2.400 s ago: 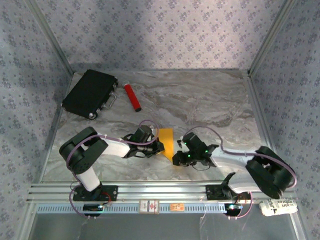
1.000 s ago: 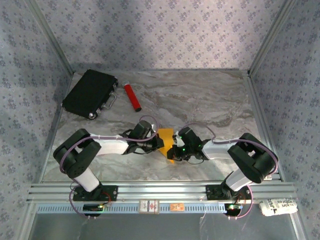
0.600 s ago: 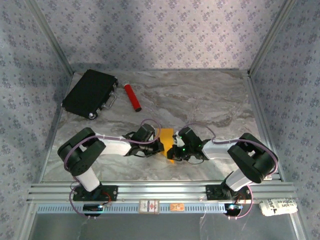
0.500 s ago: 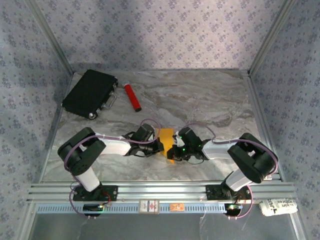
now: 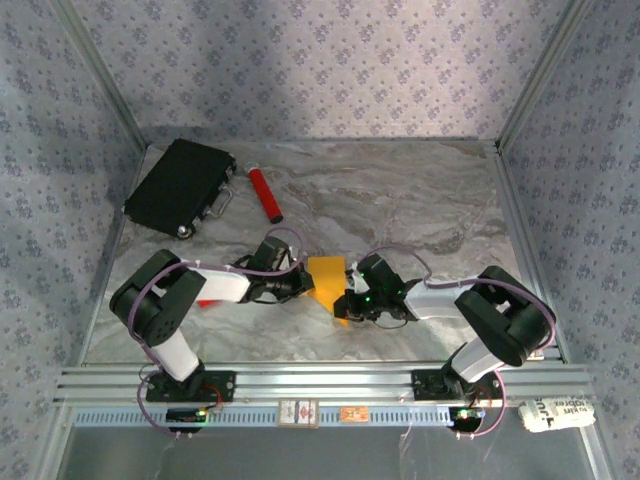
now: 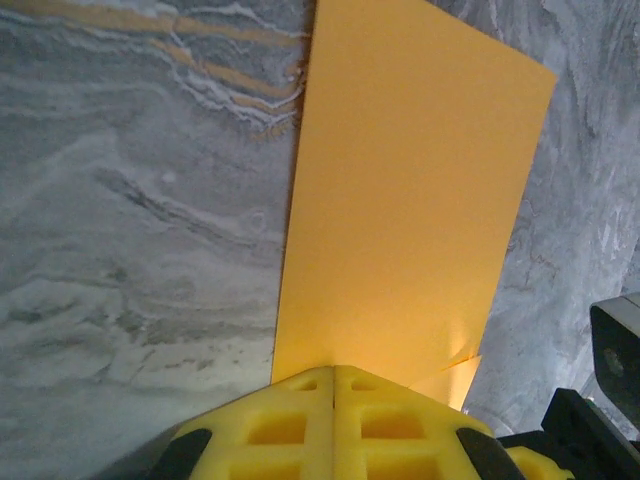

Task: Fold a paper plane with a square sheet of paper (pick it up from the middle)
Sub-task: Third fold the triangle at the center of the table.

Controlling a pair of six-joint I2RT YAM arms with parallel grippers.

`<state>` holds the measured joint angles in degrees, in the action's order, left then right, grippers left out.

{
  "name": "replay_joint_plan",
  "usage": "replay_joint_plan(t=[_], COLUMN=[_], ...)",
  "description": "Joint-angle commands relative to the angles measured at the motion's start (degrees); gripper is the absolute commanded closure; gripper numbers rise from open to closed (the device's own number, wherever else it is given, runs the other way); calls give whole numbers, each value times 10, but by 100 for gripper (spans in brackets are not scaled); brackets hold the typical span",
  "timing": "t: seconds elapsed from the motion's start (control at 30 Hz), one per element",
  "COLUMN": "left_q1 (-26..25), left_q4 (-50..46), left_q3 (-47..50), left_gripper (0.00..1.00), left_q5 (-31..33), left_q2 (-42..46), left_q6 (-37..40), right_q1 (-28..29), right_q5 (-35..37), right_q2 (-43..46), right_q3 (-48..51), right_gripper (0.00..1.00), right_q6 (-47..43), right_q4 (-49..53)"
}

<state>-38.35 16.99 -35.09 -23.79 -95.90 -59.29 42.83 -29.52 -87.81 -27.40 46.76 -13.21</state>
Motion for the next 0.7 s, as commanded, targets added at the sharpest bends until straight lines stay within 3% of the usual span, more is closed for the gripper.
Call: replay_joint_plan(t=[0.0, 0.4, 0.67], left_q1=[20, -11, -63], left_q4=[-48, -75, -26], left_q3=[13, 7, -2], left_gripper=[100, 96, 96], left_q5=[48, 64, 41], left_q2=[7, 110, 60], left_q6=[29, 15, -1], right_q1=[-2, -2, -2], right_q5=[26, 23, 23], right_q2=[-20, -27, -26], right_q3=[25, 17, 15], right_gripper=[100, 100, 100], right_q6=[-6, -8, -7], right_q4=[78, 79, 79])
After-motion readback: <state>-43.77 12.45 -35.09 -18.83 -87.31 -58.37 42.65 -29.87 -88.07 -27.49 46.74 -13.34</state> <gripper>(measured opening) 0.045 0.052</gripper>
